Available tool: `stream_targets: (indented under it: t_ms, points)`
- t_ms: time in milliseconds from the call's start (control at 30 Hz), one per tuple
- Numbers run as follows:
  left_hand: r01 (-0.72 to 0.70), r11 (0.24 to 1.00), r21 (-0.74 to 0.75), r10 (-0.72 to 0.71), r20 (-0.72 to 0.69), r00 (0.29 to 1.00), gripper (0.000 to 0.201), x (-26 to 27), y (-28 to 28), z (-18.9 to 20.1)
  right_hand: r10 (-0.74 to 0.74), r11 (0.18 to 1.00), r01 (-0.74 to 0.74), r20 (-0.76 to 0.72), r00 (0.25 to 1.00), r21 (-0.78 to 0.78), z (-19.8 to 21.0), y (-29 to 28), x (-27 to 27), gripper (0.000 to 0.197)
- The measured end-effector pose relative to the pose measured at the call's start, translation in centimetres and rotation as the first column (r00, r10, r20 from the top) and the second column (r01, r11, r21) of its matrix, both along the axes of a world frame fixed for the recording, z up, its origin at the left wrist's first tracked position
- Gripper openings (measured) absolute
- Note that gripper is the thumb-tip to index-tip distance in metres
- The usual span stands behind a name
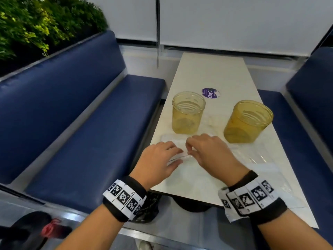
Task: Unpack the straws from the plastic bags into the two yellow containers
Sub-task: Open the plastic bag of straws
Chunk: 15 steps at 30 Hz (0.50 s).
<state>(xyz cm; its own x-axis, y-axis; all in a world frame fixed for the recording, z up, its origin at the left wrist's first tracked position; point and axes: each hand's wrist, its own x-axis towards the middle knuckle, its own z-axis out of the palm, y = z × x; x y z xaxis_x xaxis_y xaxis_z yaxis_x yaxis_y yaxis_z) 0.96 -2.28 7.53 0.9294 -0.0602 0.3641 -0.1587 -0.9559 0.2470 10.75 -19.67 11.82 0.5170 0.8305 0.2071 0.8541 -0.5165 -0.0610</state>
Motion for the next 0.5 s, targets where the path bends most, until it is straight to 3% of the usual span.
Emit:
stream_targets:
  t_ms: [100, 200, 267, 333, 367, 433, 500]
  points:
    - [-0.053, 0.998, -0.036, 0.056, 0.093, 0.994, 0.015, 1.1, -0.8, 2.6, -0.064, 0.993, 0.060, 0.037, 0.997, 0.100, 3.0, -0.3, 1.0, 0.014]
    - [-0.109, 0.991, -0.077, 0.114, 0.056, 0.992, 0.017, 2.0, -1.5, 4.0, -0.222, 0.935, 0.188, 0.085, 0.971, 0.301, 3.5, -1.1, 1.0, 0.025]
    - [-0.137, 0.979, -0.151, 0.145, 0.044, 0.988, 0.017, 2.3, -1.8, 4.4, -0.384, 0.842, 0.343, 0.017, 0.923, 0.416, 3.1, -1.9, 0.8, 0.036]
    - [-0.155, 0.957, -0.244, 0.168, 0.034, 0.985, 0.020, 2.6, -2.1, 4.4, -0.490, 0.782, 0.514, -0.163, 0.856, 0.352, 1.8, -2.5, 0.9, 0.055]
    - [-0.158, 0.944, -0.291, 0.174, 0.030, 0.984, 0.021, 2.7, -2.3, 4.4, -0.466, 0.778, 0.543, -0.290, 0.836, 0.315, 1.0, -2.8, 0.9, 0.061]
    - [-0.142, 0.915, -0.377, 0.164, 0.025, 0.986, 0.024, 2.9, -2.8, 4.4, -0.272, 0.776, 0.502, -0.516, 0.812, 0.382, -0.2, -2.8, 0.4, 0.058]
    - [-0.111, 0.881, -0.461, 0.136, 0.021, 0.990, 0.025, 3.2, -3.5, 4.6, -0.119, 0.710, 0.486, -0.594, 0.796, 0.509, -0.6, -2.2, -0.2, 0.047]
